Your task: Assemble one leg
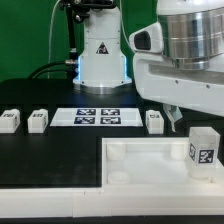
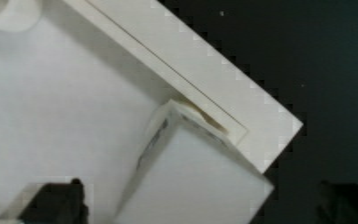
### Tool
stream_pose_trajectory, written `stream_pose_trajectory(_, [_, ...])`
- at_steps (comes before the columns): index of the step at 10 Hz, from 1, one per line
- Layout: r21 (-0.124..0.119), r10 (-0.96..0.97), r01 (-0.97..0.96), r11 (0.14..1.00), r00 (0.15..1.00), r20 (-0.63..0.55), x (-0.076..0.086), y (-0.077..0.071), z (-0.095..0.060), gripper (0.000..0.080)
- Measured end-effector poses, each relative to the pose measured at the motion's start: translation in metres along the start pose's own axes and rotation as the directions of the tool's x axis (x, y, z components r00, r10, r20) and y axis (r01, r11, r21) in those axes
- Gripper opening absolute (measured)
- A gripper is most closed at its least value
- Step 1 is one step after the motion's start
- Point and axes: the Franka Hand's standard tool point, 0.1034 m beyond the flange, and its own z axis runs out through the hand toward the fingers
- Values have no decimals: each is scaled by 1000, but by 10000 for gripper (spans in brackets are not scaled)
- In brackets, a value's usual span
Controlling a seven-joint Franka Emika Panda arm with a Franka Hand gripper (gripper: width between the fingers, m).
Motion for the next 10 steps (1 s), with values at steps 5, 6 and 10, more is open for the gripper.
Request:
stream_pose_trajectory(5, [-42,-586,584,810,809,-44,1,-3,5,649])
stream_pose_trajectory(6, [-40,-562,560,827,826,-45,1,-3,5,621])
stream_pose_trajectory(10, [-30,-403,402,915,914,-52,3,-2,5,301])
